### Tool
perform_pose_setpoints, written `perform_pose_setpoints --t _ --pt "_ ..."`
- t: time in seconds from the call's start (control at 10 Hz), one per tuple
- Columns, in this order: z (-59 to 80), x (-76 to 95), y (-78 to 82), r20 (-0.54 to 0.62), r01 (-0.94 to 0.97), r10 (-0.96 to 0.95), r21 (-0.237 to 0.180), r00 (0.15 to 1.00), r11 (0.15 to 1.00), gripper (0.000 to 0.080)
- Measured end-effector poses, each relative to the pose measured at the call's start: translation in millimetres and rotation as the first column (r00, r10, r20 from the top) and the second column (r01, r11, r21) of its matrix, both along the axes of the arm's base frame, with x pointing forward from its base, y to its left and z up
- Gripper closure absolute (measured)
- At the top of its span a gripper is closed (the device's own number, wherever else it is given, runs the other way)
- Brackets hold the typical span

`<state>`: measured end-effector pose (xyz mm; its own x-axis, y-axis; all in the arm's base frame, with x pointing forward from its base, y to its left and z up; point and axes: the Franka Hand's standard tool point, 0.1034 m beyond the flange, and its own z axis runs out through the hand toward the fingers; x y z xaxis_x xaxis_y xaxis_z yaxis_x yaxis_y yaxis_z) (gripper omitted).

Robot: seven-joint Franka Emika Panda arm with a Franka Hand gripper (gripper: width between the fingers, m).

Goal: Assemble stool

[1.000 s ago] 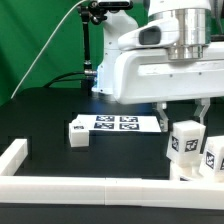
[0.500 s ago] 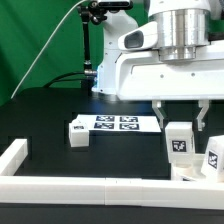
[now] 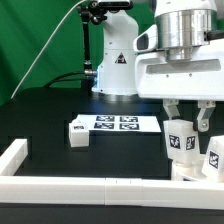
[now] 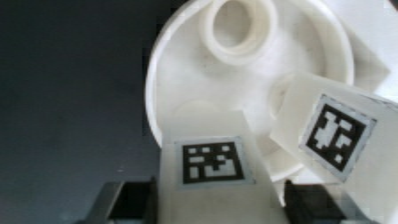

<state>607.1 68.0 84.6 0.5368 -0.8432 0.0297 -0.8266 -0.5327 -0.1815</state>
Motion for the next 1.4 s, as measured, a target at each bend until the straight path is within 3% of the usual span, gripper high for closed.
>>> perform_pose_setpoints --t 0.7,0.9,1.4 --pt "-0.3 -0.2 2.6 -0.051 0.416 -0.413 0.093 0.909 0.905 0.0458" --pt "-1.3 2.6 -1.6 -0.089 0.628 -0.623 0.157 0.777 0.762 0.0458" --pt "-2.0 8.6 -5.3 -0.196 0.885 -0.871 0.221 0.451 0.409 0.0458"
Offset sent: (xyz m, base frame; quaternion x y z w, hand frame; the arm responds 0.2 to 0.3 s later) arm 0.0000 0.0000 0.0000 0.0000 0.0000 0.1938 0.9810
